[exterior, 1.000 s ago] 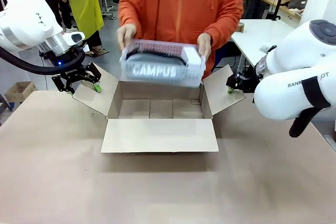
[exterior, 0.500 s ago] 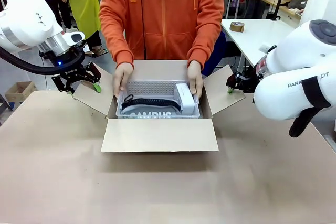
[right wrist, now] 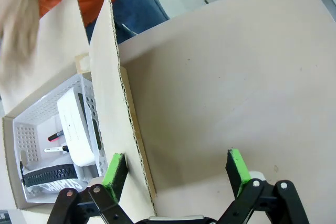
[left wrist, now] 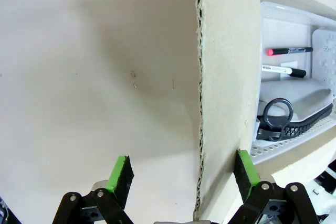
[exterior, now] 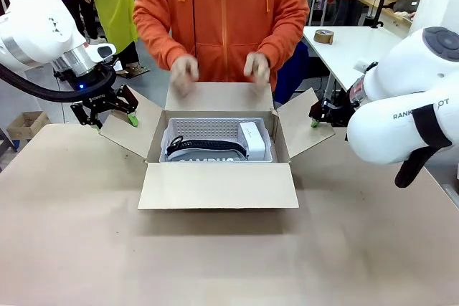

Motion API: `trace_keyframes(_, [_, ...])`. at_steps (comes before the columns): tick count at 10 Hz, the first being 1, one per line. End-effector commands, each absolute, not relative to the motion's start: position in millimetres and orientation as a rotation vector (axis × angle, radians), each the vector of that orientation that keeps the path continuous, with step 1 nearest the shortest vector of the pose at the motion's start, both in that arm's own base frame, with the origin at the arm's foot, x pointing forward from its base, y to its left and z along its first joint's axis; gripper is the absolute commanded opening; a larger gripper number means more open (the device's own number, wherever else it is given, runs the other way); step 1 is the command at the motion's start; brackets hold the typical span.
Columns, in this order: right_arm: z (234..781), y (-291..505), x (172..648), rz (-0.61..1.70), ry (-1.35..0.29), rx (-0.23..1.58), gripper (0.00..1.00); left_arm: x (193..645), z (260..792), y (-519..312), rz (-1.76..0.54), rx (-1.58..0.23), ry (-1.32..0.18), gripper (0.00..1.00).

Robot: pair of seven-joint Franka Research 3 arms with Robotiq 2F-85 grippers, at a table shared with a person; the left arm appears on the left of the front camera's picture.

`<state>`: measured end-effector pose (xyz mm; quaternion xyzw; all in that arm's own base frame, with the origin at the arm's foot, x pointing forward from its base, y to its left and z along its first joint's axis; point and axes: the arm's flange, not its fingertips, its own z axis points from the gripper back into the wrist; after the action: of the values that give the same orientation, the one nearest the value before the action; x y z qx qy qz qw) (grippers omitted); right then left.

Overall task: Pack the gift set into the box.
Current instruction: Lift both hands away from the flaps of the Package Box.

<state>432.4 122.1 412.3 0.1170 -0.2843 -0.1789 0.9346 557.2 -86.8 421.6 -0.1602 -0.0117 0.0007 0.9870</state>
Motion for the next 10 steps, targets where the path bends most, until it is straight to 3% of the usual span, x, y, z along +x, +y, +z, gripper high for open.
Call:
trace_keyframes(1, [417, 124, 434, -0.367, -0.584, 0.216, 1.00, 555, 424, -87, 0.012, -0.310, -0.023, 1.00])
trace_keyframes(2, [412, 122, 432, -0.366, -0.581, 0.239, 1.00, 557, 422, -87, 0.001, -0.322, -0.024, 1.00])
trace_keyframes(3, [441, 117, 424, -0.307, -0.584, 0.320, 1.00, 533, 472, -69, -0.070, -0.490, -0.062, 1.00])
trace_keyframes(5, [506, 45, 388, -0.387, -0.497, 0.688, 1.00, 470, 547, 5, -0.259, -1.040, -0.121, 1.00])
trace_keyframes(6, [515, 4, 373, -0.484, -0.421, 0.809, 1.00, 455, 549, 41, -0.279, -1.246, -0.136, 1.00])
trace_keyframes(7, [502, -41, 363, -0.606, -0.309, 1.005, 1.00, 459, 529, 84, -0.149, -1.439, -0.098, 1.00])
trace_keyframes(10, [444, -105, 350, -0.674, -0.200, 1.338, 1.00, 475, 469, 139, 0.184, -1.711, -0.089, 1.00])
